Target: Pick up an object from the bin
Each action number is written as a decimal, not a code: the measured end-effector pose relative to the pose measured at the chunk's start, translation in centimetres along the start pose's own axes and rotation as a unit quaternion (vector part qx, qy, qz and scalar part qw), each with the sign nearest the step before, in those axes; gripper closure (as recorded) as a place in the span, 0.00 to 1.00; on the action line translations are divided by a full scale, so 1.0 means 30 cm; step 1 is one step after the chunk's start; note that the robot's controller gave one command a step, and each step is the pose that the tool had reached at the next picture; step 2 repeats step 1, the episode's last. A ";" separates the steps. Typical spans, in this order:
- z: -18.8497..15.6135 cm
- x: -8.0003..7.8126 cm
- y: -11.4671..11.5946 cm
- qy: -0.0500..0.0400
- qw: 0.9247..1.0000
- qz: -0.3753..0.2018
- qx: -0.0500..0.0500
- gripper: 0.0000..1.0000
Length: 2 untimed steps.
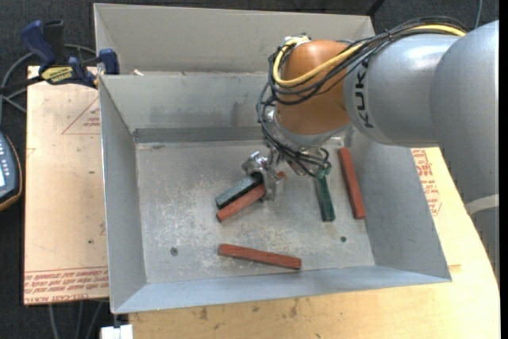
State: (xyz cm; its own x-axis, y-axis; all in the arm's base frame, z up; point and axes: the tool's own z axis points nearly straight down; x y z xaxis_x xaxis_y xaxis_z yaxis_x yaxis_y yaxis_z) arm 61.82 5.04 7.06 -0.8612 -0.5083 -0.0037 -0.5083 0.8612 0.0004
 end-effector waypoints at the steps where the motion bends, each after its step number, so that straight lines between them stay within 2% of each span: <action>1: -0.480 -0.095 0.022 -0.003 0.974 -0.226 0.002 1.00; 2: -0.480 -0.095 0.022 -0.003 0.974 -0.226 0.002 1.00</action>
Offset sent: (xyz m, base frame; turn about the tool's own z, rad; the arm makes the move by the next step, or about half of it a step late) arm 0.0189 0.0186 0.1413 -0.4586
